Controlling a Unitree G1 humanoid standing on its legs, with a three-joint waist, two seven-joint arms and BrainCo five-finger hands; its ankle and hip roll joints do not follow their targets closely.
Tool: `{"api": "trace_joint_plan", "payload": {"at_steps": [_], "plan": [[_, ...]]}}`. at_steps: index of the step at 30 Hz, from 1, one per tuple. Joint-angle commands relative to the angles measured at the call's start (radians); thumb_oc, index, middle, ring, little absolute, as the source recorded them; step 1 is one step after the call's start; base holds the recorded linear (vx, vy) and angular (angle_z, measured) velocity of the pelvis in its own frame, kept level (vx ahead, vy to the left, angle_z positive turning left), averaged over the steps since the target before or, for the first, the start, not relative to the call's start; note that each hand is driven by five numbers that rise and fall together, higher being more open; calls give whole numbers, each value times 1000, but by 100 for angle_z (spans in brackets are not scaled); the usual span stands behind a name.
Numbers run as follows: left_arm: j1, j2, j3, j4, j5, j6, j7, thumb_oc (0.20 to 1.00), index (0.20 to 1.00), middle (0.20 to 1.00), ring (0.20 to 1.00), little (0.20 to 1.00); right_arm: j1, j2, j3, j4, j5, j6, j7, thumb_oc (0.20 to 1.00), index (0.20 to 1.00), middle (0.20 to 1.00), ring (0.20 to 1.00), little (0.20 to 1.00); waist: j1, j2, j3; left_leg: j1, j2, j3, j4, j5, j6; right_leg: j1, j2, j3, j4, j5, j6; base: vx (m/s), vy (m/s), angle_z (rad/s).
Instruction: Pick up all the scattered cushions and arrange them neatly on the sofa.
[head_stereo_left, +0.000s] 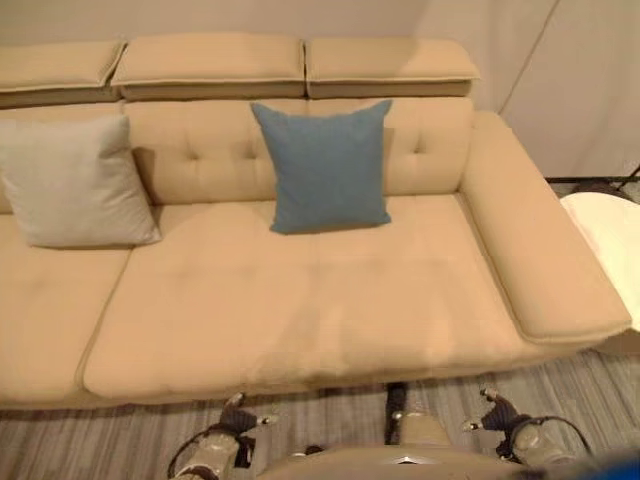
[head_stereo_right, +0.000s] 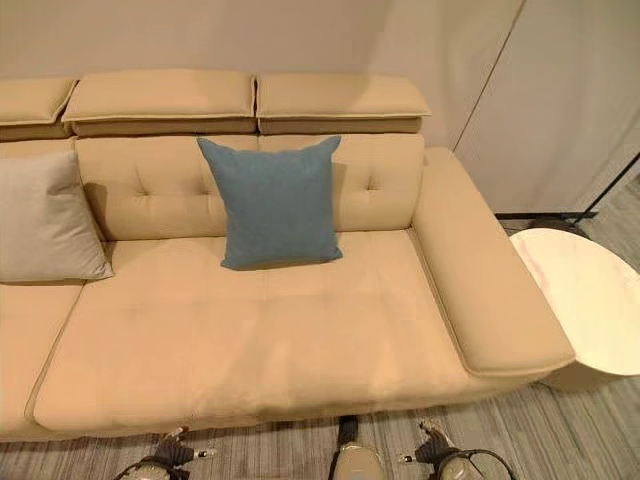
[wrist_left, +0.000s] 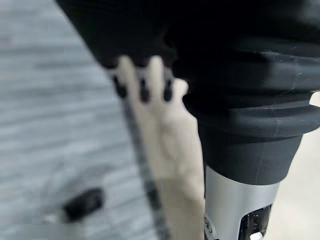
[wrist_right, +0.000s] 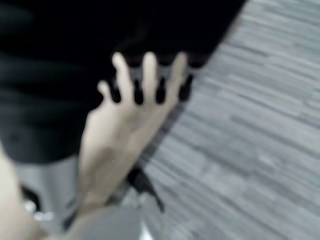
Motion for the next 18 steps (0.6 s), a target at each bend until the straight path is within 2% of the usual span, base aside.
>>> {"api": "trace_joint_plan", "payload": {"at_steps": [1, 2, 4, 5, 7, 10, 18], "plan": [[4, 41, 28, -33, 11, -16, 19, 1000, 1000, 1000, 1000, 1000, -29, -4, 27, -19, 14, -4, -3, 1000, 1000, 1000, 1000, 1000, 35, 4, 13, -40, 21, -28, 53, 5, -71, 48, 31, 48, 62, 3, -17, -215, 83, -4], [4, 42, 28, -33, 11, -16, 18, 1000, 1000, 1000, 1000, 1000, -29, -3, 27, -19, 14, -4, -3, 1000, 1000, 1000, 1000, 1000, 34, 3, 11, -42, 19, -28, 53, 7, -71, 46, 30, 48, 62, 4, -17, -119, 37, -19], [4, 50, 26, -28, 7, -14, 14, 1000, 1000, 1000, 1000, 1000, -19, 3, 25, -10, 25, -10, -1, 1000, 1000, 1000, 1000, 1000, 42, 6, -3, -60, 25, -35, 49, 23, -66, 71, 65, 81, 139, -51, -32, -80, 0, -20], [7, 52, 27, -24, 7, -15, 11, 1000, 1000, 1000, 1000, 1000, -12, 9, 26, -2, 27, -10, 3, 1000, 1000, 1000, 1000, 1000, 54, 0, -18, -66, 25, -33, 51, 23, -71, 106, 63, 67, 105, -66, -33, -39, -54, -1], [19, 49, 48, -13, -11, -13, 10, 1000, 1000, 1000, 1000, 1000, -5, 17, 34, -6, 20, -9, 4, 1000, 1000, 1000, 1000, 1000, 66, -12, -36, -64, 36, -24, 44, 31, -90, 156, 50, 30, -1, -60, -29, -16, -117, 1], [30, 45, 64, -3, -22, -12, 7, 1000, 1000, 1000, 1000, 1000, 3, 18, 37, -1, 18, -11, 5, 1000, 1000, 1000, 1000, 1000, 66, -21, -53, -54, 47, -17, 34, 37, -101, 192, 61, 31, -72, -50, -25, 13, -119, 0], [49, 38, 75, 5, -18, -8, -2, 1000, 1000, 1000, 1000, 1000, 19, 15, 35, 4, 24, -10, 4, 1000, 1000, 1000, 1000, 1000, 61, -27, -75, -21, 64, -11, 3, 51, -116, 247, 77, 13, -135, -47, -29, 3, -61, 3]]}}
